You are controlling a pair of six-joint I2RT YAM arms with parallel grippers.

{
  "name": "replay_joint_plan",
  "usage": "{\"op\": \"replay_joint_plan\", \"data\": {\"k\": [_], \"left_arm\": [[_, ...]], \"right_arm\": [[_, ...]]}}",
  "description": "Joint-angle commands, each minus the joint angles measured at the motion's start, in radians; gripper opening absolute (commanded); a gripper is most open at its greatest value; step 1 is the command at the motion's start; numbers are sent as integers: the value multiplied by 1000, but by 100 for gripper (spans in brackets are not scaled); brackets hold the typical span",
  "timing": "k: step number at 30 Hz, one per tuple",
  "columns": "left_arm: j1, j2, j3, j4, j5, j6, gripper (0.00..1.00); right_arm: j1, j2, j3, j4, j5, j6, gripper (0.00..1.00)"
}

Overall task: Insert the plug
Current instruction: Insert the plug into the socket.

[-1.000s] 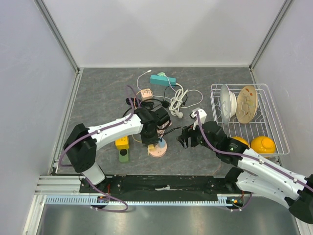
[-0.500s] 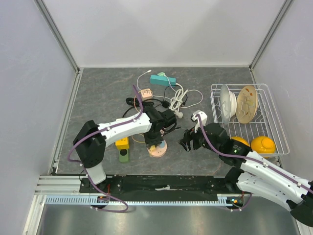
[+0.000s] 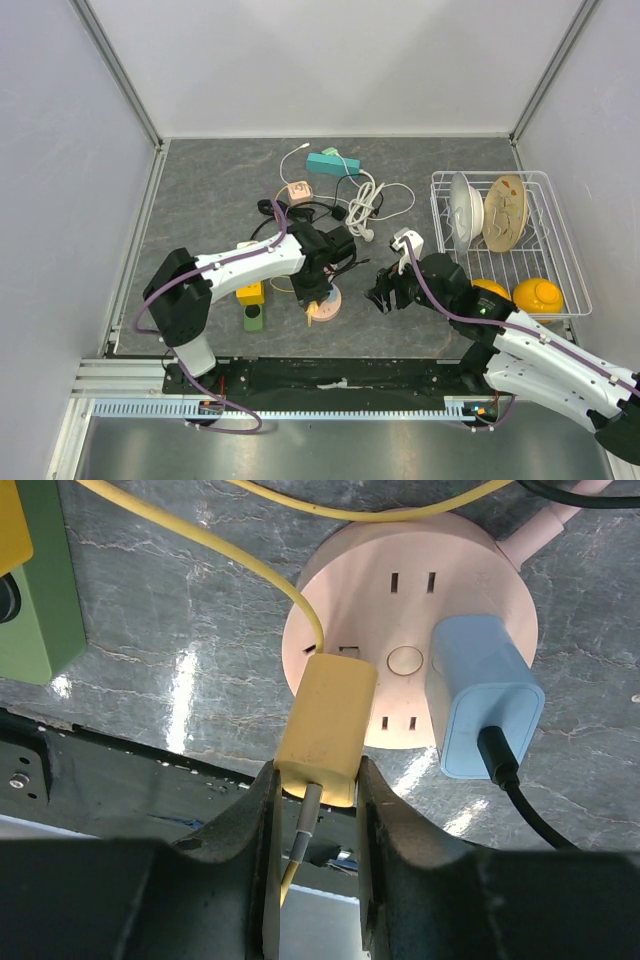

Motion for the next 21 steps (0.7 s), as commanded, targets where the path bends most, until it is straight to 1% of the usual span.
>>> {"op": "replay_joint_plan", "data": {"k": [1,5,11,16,21], "left_arm": [[30,95,-102,127,25,32,2],[78,106,-78,128,42,135,2],[101,191,-7,93,82,239,2],[105,251,43,81,109,280,2],[122,271,89,65,80,319,2]], "right_arm": [[2,-14,-6,16,-16,-12,76],[2,-3,-6,18,-13,-13,76],[2,3,-6,16,-14,-13,76],[2,9,-4,18,-10,-13,76],[2,14,-4,18,-8,-15,76]]}}
